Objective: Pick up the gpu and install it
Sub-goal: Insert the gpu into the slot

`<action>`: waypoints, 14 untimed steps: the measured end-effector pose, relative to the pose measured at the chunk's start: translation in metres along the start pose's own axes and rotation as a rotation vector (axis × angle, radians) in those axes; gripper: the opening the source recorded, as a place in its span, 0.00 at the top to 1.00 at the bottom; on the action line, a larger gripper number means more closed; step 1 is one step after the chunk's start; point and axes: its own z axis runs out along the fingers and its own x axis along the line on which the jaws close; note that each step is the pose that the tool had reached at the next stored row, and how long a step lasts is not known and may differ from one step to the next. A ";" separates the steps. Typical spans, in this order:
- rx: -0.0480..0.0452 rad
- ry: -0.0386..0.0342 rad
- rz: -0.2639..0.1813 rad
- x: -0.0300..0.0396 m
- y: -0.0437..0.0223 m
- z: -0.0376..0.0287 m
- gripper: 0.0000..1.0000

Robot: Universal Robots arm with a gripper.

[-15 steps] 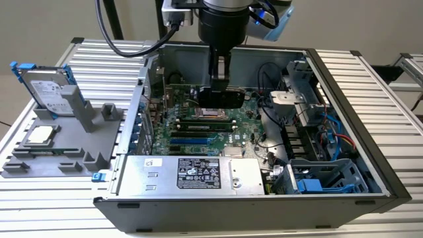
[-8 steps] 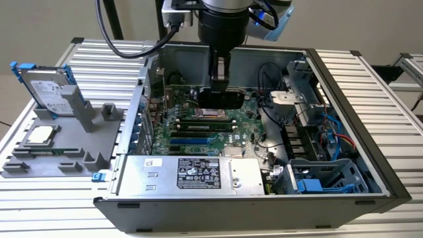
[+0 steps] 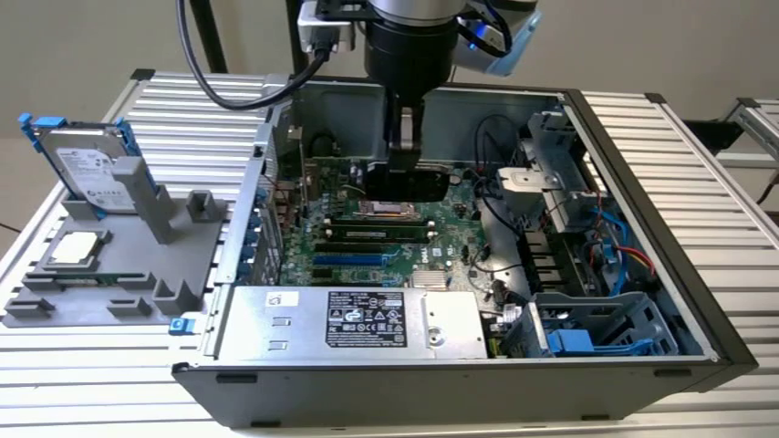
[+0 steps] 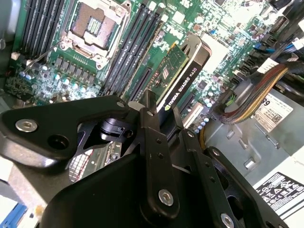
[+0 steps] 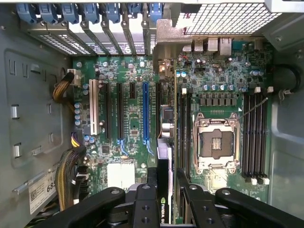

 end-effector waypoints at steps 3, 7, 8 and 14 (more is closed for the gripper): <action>-0.0001 0.0001 0.000 0.0000 0.0001 0.0007 1.00; 0.0000 0.0000 0.000 0.0000 0.0002 0.0016 1.00; 0.0000 0.0000 0.000 0.0000 0.0002 0.0018 1.00; 0.0000 0.0000 0.000 0.0001 0.0003 0.0031 1.00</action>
